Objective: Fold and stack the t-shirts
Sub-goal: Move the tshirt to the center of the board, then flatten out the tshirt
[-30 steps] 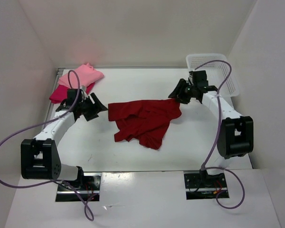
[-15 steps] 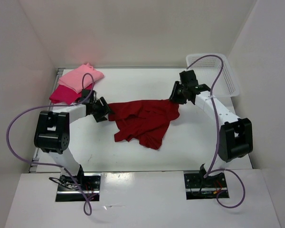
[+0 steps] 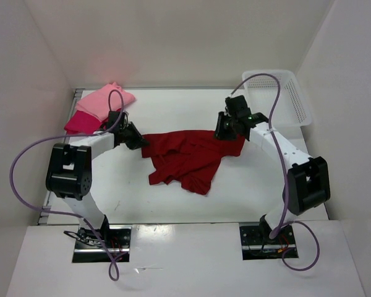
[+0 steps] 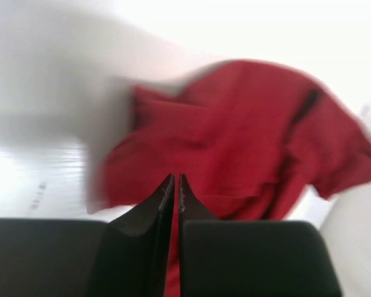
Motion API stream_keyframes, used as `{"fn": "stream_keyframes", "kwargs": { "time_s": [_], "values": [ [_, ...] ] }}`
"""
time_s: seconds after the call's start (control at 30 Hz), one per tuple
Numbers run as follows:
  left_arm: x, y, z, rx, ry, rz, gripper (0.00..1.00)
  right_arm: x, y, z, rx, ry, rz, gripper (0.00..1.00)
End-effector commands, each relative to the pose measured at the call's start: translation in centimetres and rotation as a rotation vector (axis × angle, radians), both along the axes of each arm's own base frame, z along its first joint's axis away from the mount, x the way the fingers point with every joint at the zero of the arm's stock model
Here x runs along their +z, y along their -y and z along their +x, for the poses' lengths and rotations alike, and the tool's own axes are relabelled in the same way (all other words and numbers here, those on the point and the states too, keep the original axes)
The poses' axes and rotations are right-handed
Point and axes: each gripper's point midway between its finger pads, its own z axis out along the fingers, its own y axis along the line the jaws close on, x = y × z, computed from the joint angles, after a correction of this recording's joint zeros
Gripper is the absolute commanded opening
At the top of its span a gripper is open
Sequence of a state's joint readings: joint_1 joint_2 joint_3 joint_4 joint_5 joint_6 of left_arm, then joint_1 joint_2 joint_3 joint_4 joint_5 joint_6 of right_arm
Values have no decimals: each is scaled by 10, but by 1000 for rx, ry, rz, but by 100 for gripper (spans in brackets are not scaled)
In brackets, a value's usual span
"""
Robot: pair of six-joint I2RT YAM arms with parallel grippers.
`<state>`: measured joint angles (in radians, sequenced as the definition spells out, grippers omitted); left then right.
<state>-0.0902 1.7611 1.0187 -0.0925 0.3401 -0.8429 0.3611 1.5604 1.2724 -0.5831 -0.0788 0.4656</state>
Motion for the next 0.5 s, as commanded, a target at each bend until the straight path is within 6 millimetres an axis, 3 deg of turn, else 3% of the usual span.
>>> {"fn": "stream_keyframes", "kwargs": {
  "time_s": [0.0,0.1,0.13,0.23,0.3,0.33,0.37,0.47],
  "values": [
    [79,8,24,-5,197,-54,10,-8,-15,-14,63,-26,18,18],
    [97,10,28,-14,237,-65,10,-24,-24,-10,87,-60,38,13],
    [95,10,27,-13,228,-64,9,-27,-32,-8,108,-63,48,16],
    [95,10,27,-13,228,-64,9,-42,-49,3,126,-69,21,41],
    [92,11,23,-20,217,-70,9,-42,-61,11,137,-52,2,49],
    [88,13,23,-27,207,-76,9,-50,-61,18,136,-51,-15,49],
    [84,13,20,-27,196,-76,9,-46,-69,26,140,-26,-14,51],
    [71,10,16,-38,174,-46,18,-55,-75,38,144,-31,-42,51]
  ]
}}
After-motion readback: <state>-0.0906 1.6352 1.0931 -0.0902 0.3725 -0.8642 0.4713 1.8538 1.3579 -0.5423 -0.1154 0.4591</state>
